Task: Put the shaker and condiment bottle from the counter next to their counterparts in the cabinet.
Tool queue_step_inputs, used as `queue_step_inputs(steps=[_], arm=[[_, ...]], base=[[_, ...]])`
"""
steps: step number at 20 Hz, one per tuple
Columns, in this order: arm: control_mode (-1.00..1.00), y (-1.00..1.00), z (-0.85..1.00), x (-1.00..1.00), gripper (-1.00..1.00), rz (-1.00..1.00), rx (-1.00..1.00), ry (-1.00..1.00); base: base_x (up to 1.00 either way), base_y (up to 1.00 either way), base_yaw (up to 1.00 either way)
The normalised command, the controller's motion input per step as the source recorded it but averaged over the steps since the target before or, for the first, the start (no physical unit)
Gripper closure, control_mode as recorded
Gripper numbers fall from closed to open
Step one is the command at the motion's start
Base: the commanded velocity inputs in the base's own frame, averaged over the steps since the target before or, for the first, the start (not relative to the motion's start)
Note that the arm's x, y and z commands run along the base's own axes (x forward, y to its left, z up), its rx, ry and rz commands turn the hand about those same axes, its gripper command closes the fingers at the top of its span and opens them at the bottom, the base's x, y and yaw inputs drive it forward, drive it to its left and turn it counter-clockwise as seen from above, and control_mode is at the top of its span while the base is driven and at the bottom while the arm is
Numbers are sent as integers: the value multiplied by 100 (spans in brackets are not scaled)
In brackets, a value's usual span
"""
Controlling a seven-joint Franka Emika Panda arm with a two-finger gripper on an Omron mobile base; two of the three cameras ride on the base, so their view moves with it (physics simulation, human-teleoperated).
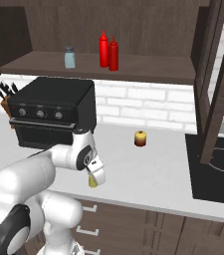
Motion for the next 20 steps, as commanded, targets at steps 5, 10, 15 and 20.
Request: queue_step_inputs(steps=[5, 10, 15, 20], arm=[[-100, 0, -4, 0, 100, 0, 0, 2], [-100, 0, 9, 0, 100, 0, 0, 0], [-100, 0, 46, 0, 100, 3, 1, -1], [-100, 0, 55, 0, 100, 6, 0, -5]], base=[[0, 0, 0], [0, 0, 0], [0, 0, 0], [0, 0, 0]])
